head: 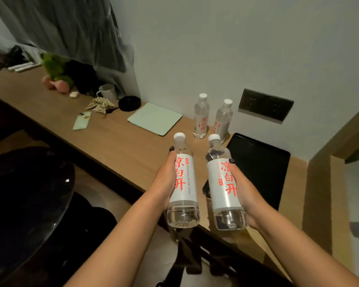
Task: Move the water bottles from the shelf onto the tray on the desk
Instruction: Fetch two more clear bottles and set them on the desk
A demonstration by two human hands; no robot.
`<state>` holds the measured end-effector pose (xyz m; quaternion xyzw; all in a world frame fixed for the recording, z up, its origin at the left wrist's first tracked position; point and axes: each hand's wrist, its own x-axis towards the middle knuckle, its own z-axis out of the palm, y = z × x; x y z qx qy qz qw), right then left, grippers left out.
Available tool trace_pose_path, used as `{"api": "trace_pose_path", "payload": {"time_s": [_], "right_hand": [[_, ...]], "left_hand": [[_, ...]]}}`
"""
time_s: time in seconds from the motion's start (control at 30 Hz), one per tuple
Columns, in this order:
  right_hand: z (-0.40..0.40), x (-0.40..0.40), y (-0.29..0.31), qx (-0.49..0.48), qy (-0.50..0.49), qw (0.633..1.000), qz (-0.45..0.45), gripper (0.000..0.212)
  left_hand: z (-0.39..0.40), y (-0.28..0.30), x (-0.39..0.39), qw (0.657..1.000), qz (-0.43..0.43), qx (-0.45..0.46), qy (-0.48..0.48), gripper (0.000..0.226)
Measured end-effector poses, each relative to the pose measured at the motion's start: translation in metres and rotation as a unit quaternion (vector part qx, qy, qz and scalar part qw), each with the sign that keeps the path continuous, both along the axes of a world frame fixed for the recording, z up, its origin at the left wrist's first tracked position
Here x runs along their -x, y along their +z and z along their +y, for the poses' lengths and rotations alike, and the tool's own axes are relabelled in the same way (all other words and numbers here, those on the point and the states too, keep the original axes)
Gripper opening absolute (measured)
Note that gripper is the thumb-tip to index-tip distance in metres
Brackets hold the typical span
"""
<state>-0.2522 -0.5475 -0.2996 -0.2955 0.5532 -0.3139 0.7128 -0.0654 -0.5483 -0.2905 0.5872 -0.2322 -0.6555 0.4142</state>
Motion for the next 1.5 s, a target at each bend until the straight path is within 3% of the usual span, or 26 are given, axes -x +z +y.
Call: {"api": "trace_pose_path", "payload": {"time_s": [0.27,0.53,0.67,0.77,0.87,0.97,1.07,1.23,1.5], "right_hand": [[-0.022,-0.049,-0.006,-0.027,-0.09,0.994,-0.055,0.051],[-0.07,-0.04,-0.011,-0.045,-0.117,0.987,-0.103,0.054],[-0.097,-0.036,-0.01,-0.032,-0.134,0.981,-0.135,0.057],[-0.116,-0.036,-0.004,-0.036,-0.135,0.981,-0.132,0.066],[-0.131,-0.037,-0.003,-0.027,-0.153,0.982,-0.109,0.071],[-0.144,-0.037,-0.004,-0.011,-0.173,0.981,-0.09,0.07],[-0.156,-0.043,-0.006,-0.003,-0.199,0.977,-0.08,0.066],[-0.168,-0.065,-0.01,0.008,-0.256,0.964,-0.073,0.066],[-0.172,-0.092,-0.015,0.023,-0.314,0.949,-0.038,0.059]], "left_hand": [[-0.061,-0.006,-0.054,0.998,-0.023,-0.003,-0.061,0.048],[-0.121,-0.011,-0.044,0.993,0.008,-0.019,-0.115,0.052],[-0.148,-0.014,-0.035,0.989,-0.036,0.02,-0.142,0.058],[-0.169,-0.013,-0.031,0.991,-0.059,0.036,-0.116,0.054],[-0.187,-0.016,-0.031,0.988,-0.095,0.075,-0.098,0.03],[-0.208,-0.024,-0.038,0.962,-0.2,0.129,-0.134,0.02],[-0.23,-0.038,-0.049,0.922,-0.279,0.176,-0.204,0.041],[-0.258,-0.06,-0.067,0.894,-0.294,0.189,-0.281,0.069],[-0.28,-0.075,-0.072,0.855,-0.3,0.244,-0.346,0.067]]}}
